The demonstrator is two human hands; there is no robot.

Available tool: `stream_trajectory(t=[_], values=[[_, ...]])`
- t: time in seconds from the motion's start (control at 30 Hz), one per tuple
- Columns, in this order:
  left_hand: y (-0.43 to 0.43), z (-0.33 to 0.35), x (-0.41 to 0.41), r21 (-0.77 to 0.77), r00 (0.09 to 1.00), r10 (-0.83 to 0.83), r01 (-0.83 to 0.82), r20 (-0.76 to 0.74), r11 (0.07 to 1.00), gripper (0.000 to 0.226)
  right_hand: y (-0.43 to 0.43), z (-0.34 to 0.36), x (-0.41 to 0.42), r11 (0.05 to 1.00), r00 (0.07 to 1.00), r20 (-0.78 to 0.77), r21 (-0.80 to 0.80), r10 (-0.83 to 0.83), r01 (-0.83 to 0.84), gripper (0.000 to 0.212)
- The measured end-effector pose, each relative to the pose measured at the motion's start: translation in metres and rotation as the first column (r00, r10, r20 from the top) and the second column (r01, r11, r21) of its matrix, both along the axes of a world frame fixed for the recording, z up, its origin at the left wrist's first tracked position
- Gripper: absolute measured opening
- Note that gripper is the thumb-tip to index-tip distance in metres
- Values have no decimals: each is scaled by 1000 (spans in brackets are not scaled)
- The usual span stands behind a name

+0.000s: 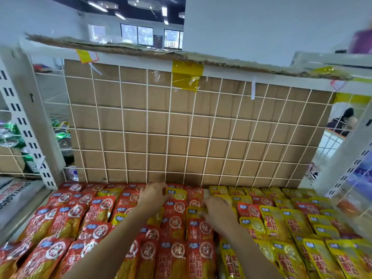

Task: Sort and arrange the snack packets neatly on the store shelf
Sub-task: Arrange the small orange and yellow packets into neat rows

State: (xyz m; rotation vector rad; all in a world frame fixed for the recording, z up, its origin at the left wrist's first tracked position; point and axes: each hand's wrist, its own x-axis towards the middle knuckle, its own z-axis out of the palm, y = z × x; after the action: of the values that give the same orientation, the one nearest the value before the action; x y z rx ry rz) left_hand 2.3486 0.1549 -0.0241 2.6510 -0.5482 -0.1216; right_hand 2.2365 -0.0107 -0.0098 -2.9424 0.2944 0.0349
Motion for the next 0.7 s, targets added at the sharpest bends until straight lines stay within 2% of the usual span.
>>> stream_trajectory(t=[0.17, 0.33, 0.43, 0.7], values=[[-4, 0, 2, -215, 1000, 12, -15, -17, 976, 7, -1, 4, 1, 981, 995, 63, 184, -71, 58, 26], [-9, 9, 10, -400, 997, 59, -77, -58, 913, 6, -5, 12, 12, 949, 972, 149, 284, -182, 134, 20], [-12, 18, 16, -499, 995, 93, -104, -47, 860, 3, -8, 17, 22, 930, 953, 198, 332, -230, 155, 7], [-4, 43, 22, -755, 984, 180, -108, 14, 646, 5, -13, 37, 27, 881, 859, 438, 473, -265, 31, 11]])
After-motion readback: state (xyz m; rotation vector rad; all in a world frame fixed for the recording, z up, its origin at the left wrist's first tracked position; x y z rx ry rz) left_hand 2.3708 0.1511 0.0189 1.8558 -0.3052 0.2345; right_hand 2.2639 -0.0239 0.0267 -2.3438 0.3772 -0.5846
